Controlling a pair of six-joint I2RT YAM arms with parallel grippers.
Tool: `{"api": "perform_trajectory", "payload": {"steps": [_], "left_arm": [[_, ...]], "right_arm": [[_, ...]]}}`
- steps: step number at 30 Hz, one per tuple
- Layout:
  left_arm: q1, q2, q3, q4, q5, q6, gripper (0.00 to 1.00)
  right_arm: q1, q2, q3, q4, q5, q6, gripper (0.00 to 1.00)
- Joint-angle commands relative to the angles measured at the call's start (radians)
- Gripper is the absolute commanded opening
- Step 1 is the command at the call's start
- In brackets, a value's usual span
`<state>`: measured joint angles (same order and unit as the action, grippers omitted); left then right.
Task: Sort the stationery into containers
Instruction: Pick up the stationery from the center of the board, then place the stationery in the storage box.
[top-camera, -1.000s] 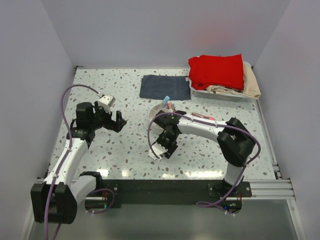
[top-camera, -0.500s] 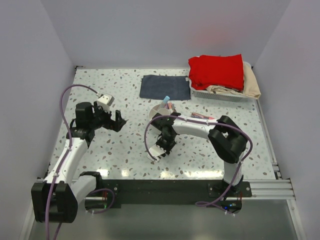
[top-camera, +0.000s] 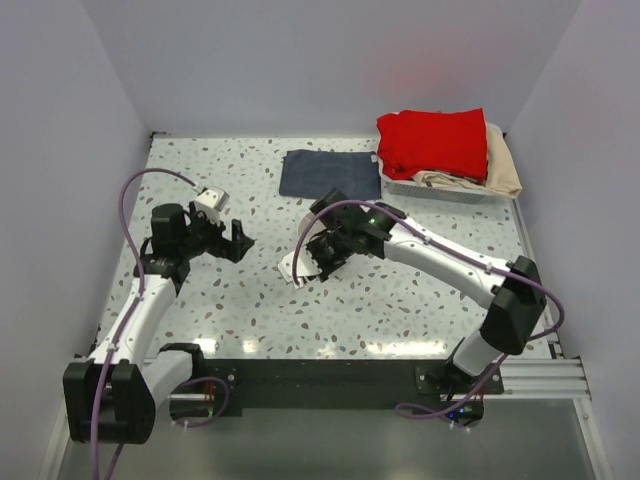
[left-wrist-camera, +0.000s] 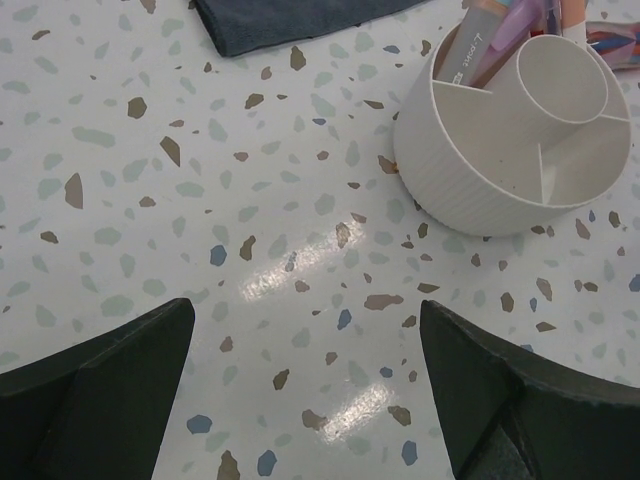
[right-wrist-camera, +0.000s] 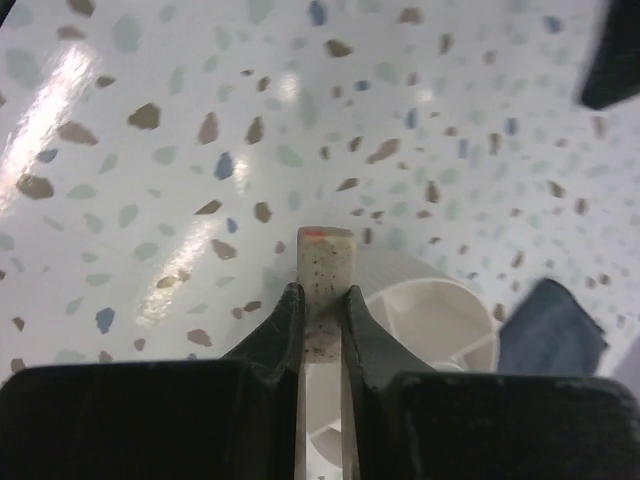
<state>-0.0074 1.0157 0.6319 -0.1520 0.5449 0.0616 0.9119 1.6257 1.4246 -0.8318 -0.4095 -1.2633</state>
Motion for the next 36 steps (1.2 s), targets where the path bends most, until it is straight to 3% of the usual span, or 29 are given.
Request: {"api": "perform_trajectory", "payload": {"steps": [1,10,30,36], "left_arm": [[0.007,0.018,-0.011,0.077,0.044,-0.039,1.00],[0.007,0.060,0.045,0.095,0.049,-0.054,1.00],[0.007,0.069,0.035,0.095,0.046,-0.054,1.00],[0.007,0.069,0.037,0.091,0.050,-0.054,1.00]], "right_arm": [[0.004,-0.041,0.043,0.072,0.053,0.192,0.00],[-0.011,0.036,0.039,0.178,0.224,0.266,0.00],[-0.105,0.068,-0.029,0.189,0.248,0.235,0.00],[-0.102,0.071,-0.033,0.183,0.276,0.260,0.23]]}}
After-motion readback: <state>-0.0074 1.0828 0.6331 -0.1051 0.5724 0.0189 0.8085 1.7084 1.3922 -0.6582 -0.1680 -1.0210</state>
